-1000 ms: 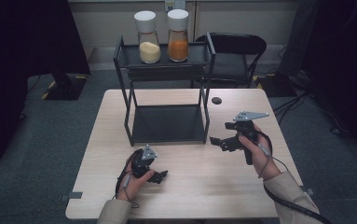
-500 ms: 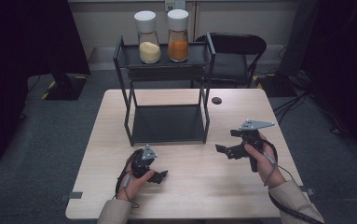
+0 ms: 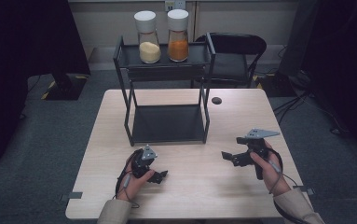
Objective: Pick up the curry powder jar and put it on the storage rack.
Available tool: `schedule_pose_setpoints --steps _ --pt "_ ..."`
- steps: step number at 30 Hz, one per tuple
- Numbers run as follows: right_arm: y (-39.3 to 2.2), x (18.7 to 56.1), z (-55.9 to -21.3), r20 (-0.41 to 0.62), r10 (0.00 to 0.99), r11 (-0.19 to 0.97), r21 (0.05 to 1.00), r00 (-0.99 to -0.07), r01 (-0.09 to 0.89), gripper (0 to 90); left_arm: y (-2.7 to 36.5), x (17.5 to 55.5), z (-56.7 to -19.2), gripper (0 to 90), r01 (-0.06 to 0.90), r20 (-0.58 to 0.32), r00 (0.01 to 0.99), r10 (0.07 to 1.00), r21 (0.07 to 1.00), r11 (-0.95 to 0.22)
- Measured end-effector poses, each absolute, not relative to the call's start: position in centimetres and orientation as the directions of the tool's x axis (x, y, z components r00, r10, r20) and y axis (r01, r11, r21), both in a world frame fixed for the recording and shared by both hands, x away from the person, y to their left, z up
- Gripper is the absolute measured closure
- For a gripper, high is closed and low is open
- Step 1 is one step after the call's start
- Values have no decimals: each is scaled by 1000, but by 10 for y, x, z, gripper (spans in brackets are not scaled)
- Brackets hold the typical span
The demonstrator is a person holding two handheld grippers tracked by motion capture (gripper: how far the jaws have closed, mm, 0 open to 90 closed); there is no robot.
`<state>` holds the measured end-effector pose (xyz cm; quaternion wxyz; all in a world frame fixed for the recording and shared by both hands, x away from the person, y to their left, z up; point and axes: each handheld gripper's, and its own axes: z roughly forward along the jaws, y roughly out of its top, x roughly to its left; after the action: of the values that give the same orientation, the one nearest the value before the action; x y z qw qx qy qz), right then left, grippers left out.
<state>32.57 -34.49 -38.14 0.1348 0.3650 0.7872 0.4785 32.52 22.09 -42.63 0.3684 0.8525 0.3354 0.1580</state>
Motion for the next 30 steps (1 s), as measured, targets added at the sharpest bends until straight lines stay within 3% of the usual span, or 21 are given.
schedule_pose_setpoints --steps 30 --pt "-374 307 -415 132 751 279 824 -647 493 20 221 325 -426 0 455 22 725 688 734 -504"
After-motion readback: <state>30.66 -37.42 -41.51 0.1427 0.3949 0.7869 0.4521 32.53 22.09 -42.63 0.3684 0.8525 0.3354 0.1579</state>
